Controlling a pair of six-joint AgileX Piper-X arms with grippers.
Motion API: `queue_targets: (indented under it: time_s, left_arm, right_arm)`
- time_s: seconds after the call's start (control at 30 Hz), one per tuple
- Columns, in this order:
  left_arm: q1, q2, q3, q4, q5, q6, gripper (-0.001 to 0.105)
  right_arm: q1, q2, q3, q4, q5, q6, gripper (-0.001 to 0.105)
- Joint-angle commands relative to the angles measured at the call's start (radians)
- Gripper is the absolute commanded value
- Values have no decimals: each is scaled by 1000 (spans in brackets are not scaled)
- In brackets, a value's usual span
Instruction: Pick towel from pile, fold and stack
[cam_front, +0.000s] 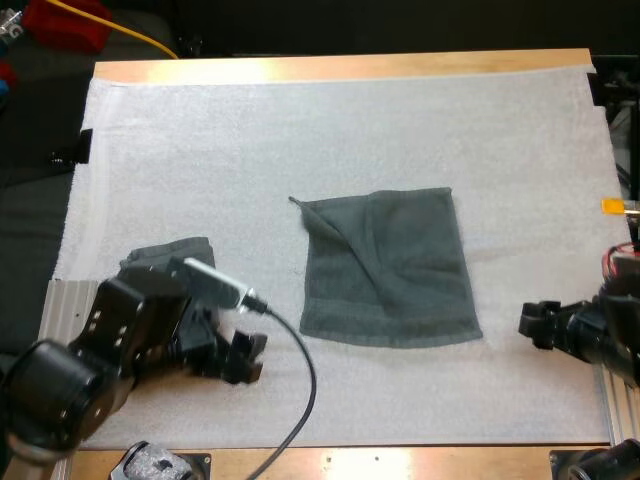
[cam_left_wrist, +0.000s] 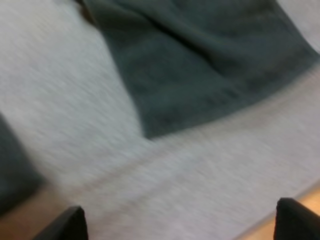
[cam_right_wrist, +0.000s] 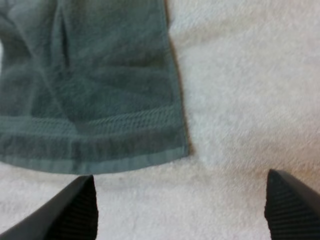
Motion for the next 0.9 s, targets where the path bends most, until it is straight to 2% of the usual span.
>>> queue_targets:
  time_s: [0.0, 0.07, 0.23, 0.37, 0.5, 0.67, 0.87]
  left_arm:
    - [-1, -24, 16, 2, 55, -16, 72]
    - [-1, -68, 51, 2, 123, -16, 72]
    - [-1, -139, 128, -18, 214, -16, 72]
    - [-1, -170, 181, -43, 221, -16, 72]
    - [-1, -170, 191, -86, 221, -16, 72]
    - [-1, -170, 191, -190, 250, -39, 72]
    - [-1, -170, 191, -216, 258, -40, 72]
  right_arm:
    - [-1, -20, 8, 3, -22, 16, 67]
    - [-1, -50, 25, 3, -39, 31, 67]
    - [-1, -88, 52, 3, -67, 38, 67]
    - [-1, -91, 90, 0, -68, 73, 67]
    - [-1, -91, 161, -30, -68, 111, 67]
    - [-1, -78, 277, -132, -90, 203, 67]
    - [-1, -14, 361, -289, -147, 267, 67]
